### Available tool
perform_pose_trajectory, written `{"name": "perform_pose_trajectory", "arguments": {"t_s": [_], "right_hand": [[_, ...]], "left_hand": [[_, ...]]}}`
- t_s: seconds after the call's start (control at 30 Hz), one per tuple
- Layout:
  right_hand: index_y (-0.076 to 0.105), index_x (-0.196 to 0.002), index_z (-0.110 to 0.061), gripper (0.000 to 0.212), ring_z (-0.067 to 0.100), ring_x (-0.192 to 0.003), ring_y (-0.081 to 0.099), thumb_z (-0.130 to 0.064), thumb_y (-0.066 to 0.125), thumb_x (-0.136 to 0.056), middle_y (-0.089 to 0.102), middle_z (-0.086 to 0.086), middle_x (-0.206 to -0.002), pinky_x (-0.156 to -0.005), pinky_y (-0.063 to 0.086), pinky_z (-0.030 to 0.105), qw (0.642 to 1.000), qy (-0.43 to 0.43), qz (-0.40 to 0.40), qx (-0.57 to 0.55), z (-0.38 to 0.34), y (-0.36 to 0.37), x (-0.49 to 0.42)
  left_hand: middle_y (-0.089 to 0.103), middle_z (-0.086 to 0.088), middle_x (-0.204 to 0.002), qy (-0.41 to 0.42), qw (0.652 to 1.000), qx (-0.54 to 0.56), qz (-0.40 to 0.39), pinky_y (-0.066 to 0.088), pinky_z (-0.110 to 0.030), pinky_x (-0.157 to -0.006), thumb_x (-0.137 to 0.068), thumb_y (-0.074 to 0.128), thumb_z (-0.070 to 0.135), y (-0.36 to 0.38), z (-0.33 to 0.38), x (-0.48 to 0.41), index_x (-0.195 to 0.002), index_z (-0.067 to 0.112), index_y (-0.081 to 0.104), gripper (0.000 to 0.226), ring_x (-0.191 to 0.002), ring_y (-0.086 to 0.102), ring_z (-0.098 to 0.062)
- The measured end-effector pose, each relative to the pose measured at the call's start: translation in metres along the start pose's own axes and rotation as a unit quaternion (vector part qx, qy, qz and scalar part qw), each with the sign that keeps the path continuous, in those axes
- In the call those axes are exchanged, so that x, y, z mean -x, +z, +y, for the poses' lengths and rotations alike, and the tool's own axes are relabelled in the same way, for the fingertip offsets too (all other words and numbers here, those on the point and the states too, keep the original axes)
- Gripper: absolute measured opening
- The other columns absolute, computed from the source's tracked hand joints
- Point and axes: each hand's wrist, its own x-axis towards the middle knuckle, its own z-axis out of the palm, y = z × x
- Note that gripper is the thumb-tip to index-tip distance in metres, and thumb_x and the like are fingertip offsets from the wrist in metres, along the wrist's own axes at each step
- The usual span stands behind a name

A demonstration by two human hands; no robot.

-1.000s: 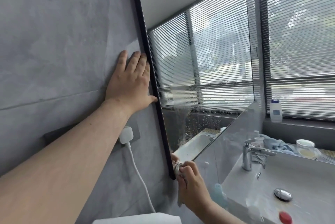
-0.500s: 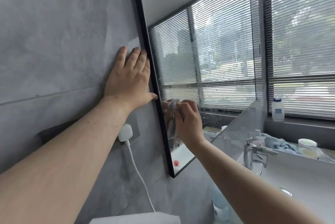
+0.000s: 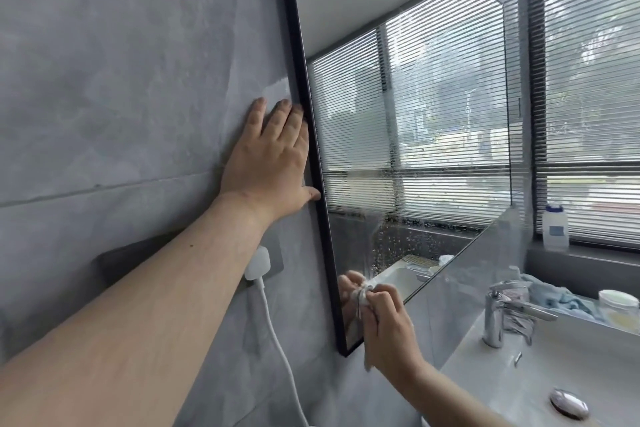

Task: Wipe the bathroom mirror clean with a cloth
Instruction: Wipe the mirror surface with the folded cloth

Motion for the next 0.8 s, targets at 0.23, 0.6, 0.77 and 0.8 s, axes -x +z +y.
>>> {"name": "perform_pose_trajectory", "arguments": {"t_s": [0.23,0.6,0.77,0.8], "right_hand": [[0.07,-0.097,-0.006,0.008,0.017,-0.093,0.058,-0.008,0.062,-0.094,0.053,-0.007,-0.109,-0.08,0.051,0.028,0.995,-0.062,0.073,-0.039,-0.05,-0.009,-0.119],[0.07,-0.116,-0.011,0.023,0.019,-0.107,0.054,-0.02,0.062,-0.096,0.054,0.001,-0.116,-0.093,0.049,0.034,0.987,-0.05,0.125,-0.091,-0.096,-0.013,-0.222],[0.057,-0.114,-0.013,0.02,0.032,-0.104,0.055,-0.024,0.051,-0.099,0.048,0.006,-0.119,-0.087,0.05,0.049,0.982,-0.13,0.127,-0.044,-0.057,0.006,-0.156],[0.055,-0.114,-0.014,0.02,0.033,-0.104,0.055,-0.027,0.048,-0.1,0.047,0.005,-0.12,-0.087,0.05,0.049,0.982,-0.138,0.124,-0.036,-0.049,0.009,-0.14]], "left_hand": [[0.02,-0.014,-0.163,0.001,1.0,0.018,0.003,0.003,-0.054,-0.122,-0.076,0.043,0.085,-0.002,0.0,0.002,-0.153,0.004,0.023,0.114,-0.151,0.013,-0.029],[0.024,-0.013,-0.162,0.001,0.999,0.051,0.001,0.002,-0.051,-0.123,-0.077,0.05,0.079,-0.003,0.0,0.005,-0.153,0.005,0.027,0.109,-0.151,0.015,-0.028],[0.019,-0.013,-0.163,0.001,0.999,0.054,-0.001,0.001,-0.052,-0.122,-0.08,0.045,0.079,-0.003,0.0,0.005,-0.154,0.005,0.023,0.108,-0.152,0.011,-0.028],[0.019,-0.013,-0.163,0.001,0.999,0.053,0.0,0.001,-0.052,-0.122,-0.08,0.045,0.08,-0.002,0.0,0.006,-0.154,0.005,0.022,0.108,-0.152,0.011,-0.028]]}}
